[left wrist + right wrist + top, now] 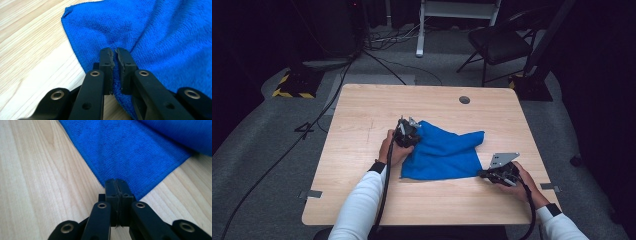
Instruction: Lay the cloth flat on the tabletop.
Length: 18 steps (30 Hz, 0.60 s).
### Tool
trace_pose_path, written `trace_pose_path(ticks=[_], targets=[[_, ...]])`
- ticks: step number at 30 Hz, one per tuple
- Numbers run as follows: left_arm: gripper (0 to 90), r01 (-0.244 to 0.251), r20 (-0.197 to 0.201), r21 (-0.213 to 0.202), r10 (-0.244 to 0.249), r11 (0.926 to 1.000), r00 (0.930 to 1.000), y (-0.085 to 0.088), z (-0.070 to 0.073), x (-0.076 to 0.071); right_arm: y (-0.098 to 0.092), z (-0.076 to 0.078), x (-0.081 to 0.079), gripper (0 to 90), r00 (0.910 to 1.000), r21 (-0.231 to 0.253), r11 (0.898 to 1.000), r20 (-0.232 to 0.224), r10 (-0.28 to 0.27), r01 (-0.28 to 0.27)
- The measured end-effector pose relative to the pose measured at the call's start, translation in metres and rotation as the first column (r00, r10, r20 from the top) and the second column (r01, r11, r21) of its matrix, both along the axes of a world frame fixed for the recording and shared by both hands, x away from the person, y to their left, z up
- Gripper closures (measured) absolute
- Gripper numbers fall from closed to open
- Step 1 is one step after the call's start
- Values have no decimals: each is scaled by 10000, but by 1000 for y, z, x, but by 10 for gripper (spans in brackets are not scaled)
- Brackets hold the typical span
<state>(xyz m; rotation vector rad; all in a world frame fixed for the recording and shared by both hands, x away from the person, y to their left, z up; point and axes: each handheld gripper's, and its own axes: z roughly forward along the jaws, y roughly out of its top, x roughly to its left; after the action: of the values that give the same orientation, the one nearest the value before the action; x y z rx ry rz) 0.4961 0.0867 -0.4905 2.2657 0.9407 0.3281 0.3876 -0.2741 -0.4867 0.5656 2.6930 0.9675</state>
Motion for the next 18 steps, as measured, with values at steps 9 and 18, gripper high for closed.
trace_pose_path(ticks=[9,18], targets=[[804,-105,48,199,104,9997,9999,11,1,-7,-16,1,-15,894,9995,86,10000,-318,-35,38],[639,132,210,205,-136,9997,9997,7,6,-20,-27,6,-29,761,9989,191,9997,-439,-165,174]])
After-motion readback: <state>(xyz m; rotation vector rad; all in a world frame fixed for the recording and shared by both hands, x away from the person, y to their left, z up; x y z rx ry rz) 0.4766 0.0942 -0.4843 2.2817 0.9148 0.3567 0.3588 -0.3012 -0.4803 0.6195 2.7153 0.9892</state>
